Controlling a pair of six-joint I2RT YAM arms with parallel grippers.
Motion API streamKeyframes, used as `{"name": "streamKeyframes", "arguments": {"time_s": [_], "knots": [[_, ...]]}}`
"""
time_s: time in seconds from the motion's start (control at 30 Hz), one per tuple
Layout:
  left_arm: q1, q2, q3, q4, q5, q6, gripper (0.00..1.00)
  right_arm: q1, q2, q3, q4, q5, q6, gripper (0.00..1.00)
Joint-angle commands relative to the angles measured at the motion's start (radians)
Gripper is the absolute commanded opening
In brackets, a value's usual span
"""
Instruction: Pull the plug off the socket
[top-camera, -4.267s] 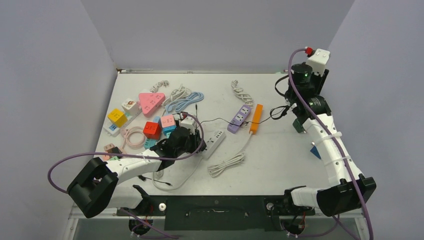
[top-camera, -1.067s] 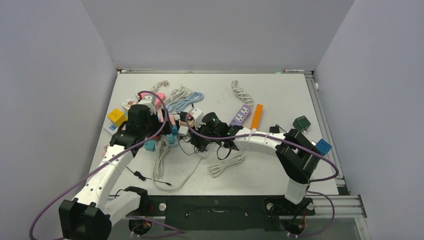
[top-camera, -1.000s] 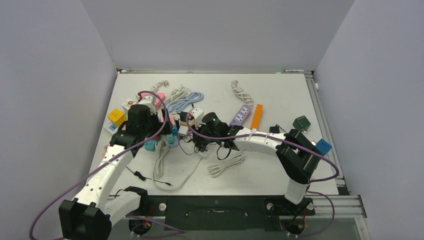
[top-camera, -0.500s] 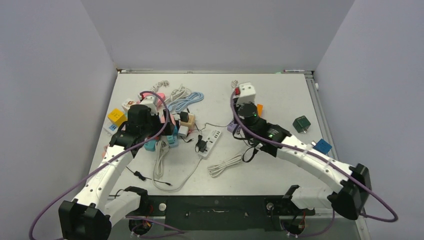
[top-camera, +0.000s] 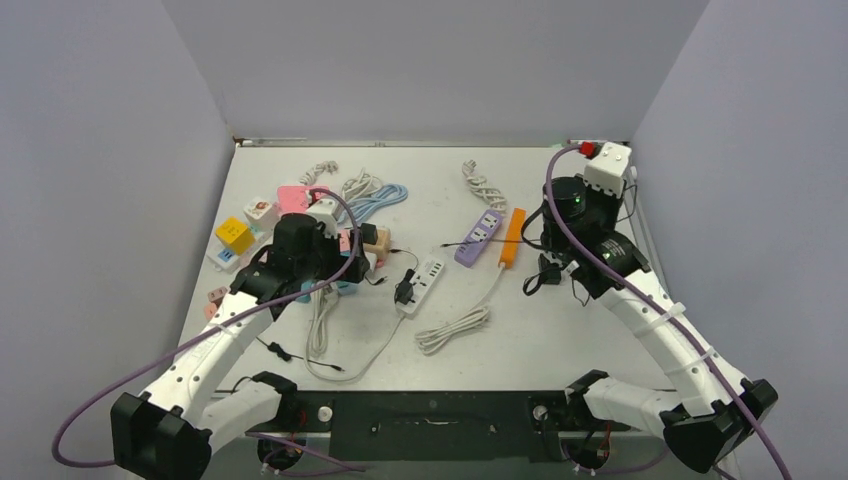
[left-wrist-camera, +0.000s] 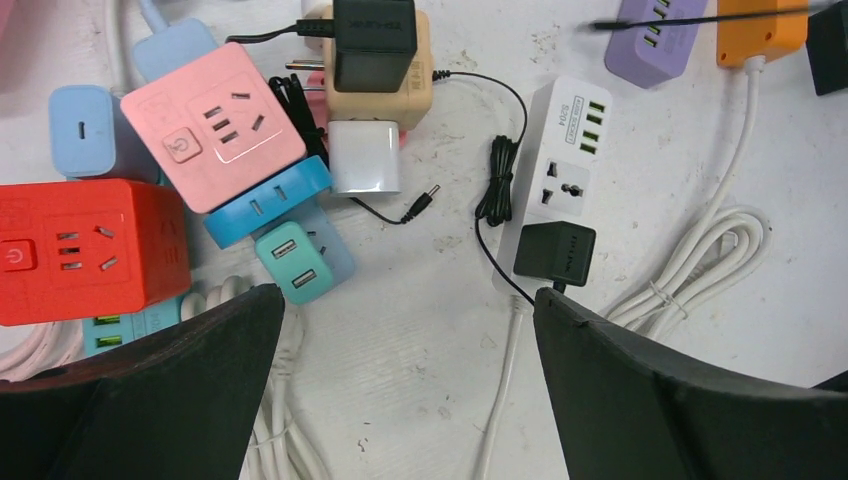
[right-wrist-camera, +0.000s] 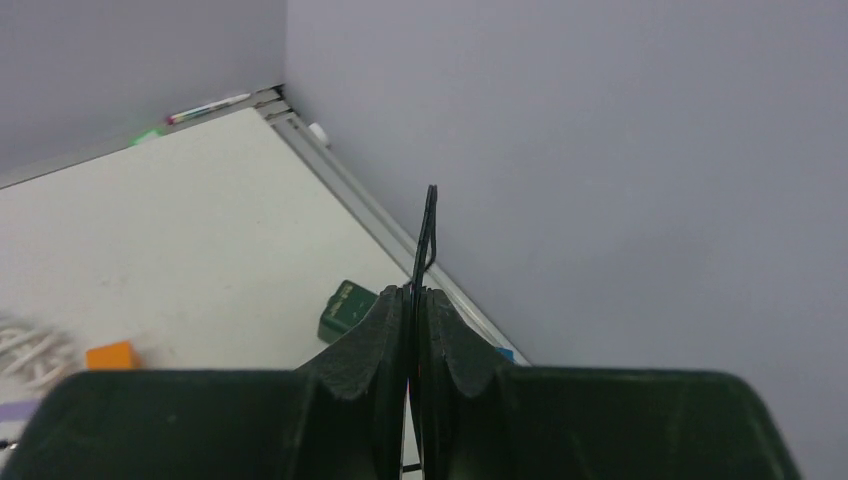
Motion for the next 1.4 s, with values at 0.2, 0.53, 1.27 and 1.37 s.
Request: {"name": "streamKeyframes", "arguments": {"time_s": [0.2,0.53,1.27,1.37], "knots": [[-0.079,0.042,0.013,0.045,0.084,0.027,0.93,-0.14,-0.014,-0.09,-0.02,-0.186,0.135,0.05],[-0.119,0.09,0.018,0.038,0.122,0.028,0.94,-0.4,0.066,-0.302,0.111,-0.532,0.239,0.22],[-0.133,0.076,-0.02,0.112,0.189,-0.094,0.96,-0.373,-0.103,-0.347,0.324,-1.048,0.099,0.9],[-0.137,0.081,-0.045,0.142,0.181,-0.146,0.96,-0.283,-0.046,-0.348,0.378,-1.253,0.047,0.9]]}}
